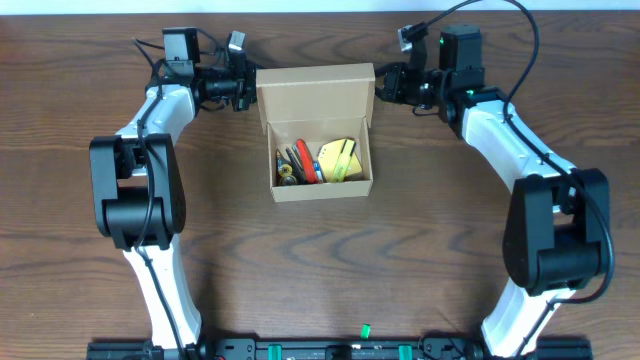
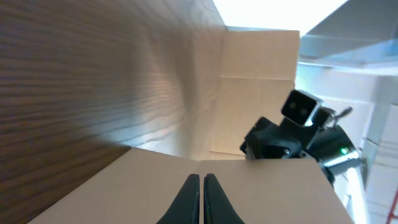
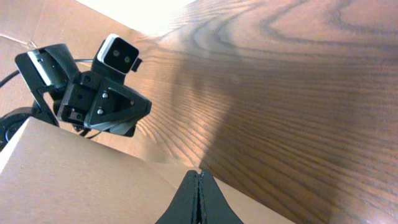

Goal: Pack container
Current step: 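Push the left and right flaps inward with both grippers to close the lid, then press down on the closed lid with the right gripper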

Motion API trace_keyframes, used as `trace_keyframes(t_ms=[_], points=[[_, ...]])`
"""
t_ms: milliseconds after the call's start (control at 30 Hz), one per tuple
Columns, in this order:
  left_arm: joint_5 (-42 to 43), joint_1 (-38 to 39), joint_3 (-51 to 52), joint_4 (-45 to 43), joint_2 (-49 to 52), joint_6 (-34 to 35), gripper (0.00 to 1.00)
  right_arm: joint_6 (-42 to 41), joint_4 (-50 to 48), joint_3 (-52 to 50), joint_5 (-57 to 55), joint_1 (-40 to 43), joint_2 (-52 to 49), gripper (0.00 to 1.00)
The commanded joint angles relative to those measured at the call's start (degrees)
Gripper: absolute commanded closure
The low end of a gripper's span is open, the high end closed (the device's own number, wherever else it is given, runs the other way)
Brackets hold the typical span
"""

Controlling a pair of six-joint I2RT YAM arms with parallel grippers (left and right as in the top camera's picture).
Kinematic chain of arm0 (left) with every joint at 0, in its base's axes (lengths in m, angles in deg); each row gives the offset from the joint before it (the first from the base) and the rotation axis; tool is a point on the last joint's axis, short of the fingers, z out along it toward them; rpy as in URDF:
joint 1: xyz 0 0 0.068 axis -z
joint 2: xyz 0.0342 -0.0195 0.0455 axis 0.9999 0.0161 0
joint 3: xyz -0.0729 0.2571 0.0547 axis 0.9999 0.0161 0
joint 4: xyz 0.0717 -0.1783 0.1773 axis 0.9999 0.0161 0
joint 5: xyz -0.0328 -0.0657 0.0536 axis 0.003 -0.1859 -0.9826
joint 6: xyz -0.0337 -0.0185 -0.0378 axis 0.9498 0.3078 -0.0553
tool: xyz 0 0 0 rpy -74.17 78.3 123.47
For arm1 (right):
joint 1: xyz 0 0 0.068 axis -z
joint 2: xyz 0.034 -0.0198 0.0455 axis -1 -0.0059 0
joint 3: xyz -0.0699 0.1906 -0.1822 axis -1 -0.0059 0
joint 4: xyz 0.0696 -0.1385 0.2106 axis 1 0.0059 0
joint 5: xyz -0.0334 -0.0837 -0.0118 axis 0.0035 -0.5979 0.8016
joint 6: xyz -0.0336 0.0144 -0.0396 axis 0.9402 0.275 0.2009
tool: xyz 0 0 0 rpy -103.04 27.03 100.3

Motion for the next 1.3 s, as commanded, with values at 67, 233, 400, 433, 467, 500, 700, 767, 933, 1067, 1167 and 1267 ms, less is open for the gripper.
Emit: trace_keyframes(t_ms=[67, 233, 400, 433, 467, 500, 700, 767, 933, 1067, 1167, 1267], points=[[-6.6, -0.2, -1.6, 6.1, -4.6, -4.6, 0.95, 1.5, 1.6, 0.9, 0.2, 0.0, 1.5, 0.98], [-15.5, 0.1, -2.8, 22.7, -7.1, -14.9, 0.95, 1.5, 1.6, 0.9, 0.5, -0.4, 1.9, 0.99], [-20.6, 0.6, -7.1, 36.1, -7.5, -24.0, 0.95, 1.5, 1.7, 0.9, 0.3, -1.0, 2.5, 0.99], [-20.9, 0.6, -8.0, 37.7, -7.5, -24.6, 0.95, 1.5, 2.0, 0.9, 0.3, -1.2, 2.6, 0.99], [-21.2, 0.7, -8.5, 38.6, -7.5, -24.9, 0.95, 1.5, 2.1, 0.9, 0.3, -1.4, 2.6, 0.99], [-21.2, 0.8, -9.1, 39.9, -7.6, -25.8, 0.95, 1.5, 2.5, 0.9, 0.3, -1.6, 2.8, 0.99], [-21.7, 1.5, -10.1, 45.1, -8.0, -29.0, 0.95, 2.6, 4.6, 0.9, -0.1, -2.8, 4.1, 0.99], [-22.2, 1.6, -10.1, 46.7, -8.1, -30.1, 0.95, 3.0, 5.5, 0.9, -0.5, -2.9, 4.7, 0.99], [-28.1, 2.3, -10.2, 52.2, -9.1, -34.8, 0.95, 5.9, 10.4, 0.9, -1.4, -3.0, 6.6, 0.99], [-30.5, 2.6, -10.2, 53.1, -10.4, -35.4, 0.95, 7.6, 14.2, 0.9, -1.6, -3.0, 7.8, 0.99], [-30.7, 2.6, -10.2, 53.2, -11.2, -35.5, 0.95, 8.6, 16.1, 0.9, -1.6, -3.3, 8.6, 0.99], [-30.7, 2.6, -10.2, 53.5, -11.7, -35.5, 0.94, 10.1, 18.0, 0.9, -1.8, -4.1, 9.8, 0.99]])
